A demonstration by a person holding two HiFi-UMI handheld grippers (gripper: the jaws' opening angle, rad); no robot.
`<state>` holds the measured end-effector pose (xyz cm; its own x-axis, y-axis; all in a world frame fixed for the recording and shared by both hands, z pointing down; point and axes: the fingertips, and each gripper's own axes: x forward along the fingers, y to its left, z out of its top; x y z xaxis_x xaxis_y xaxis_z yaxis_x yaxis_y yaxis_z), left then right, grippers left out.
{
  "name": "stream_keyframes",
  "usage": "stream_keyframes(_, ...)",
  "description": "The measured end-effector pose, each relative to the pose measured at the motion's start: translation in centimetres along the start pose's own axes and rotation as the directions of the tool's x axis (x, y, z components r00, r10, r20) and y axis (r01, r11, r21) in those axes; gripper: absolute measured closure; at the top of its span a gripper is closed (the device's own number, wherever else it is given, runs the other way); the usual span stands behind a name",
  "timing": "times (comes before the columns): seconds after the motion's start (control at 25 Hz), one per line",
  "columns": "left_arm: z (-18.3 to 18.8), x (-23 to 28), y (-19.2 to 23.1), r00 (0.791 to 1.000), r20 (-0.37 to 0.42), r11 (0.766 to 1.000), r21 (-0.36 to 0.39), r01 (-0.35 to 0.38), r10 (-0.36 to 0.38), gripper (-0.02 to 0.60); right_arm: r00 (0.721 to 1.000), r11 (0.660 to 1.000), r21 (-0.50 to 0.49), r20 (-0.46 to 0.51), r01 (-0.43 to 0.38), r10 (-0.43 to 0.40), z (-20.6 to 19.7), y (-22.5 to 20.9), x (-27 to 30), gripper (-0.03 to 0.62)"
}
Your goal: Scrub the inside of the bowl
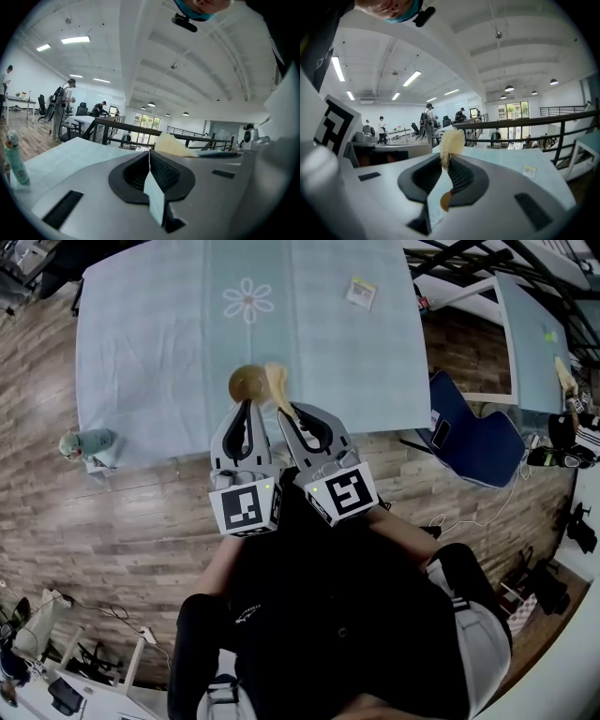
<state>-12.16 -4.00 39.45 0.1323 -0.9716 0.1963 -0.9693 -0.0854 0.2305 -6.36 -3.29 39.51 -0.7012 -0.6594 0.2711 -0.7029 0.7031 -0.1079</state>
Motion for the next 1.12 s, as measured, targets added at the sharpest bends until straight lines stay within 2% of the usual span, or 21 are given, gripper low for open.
stream_keyframes(0.16, -0.5, 0.1, -0.2, 1.000, -0.012, 1.000, 0.005, 0.002, -0.002, 0.565, 0.999, 1.000, -0.010, 0.040, 0.021, -0.021, 0.6, -0.2, -0.3, 0.549)
stream_keyframes(0.52, -0.5, 0.6, -1.2, 0.999, -0.015, 0.999, 0.022, 0.040, -0.040, 0.565, 0.999, 0.999, -0.041, 0.048, 0.023, -0.021, 0.7, -0.4, -0.6, 0.550)
stream_keyframes(1.12, -1.1, 0.7, -0.9, 0.999, -0.036, 1.000, 0.010, 0.025, -0.024, 0.565, 0.999, 0.999, -0.034, 0.030, 0.031, -0.030, 0.2, -0.7, -0.6, 0.551)
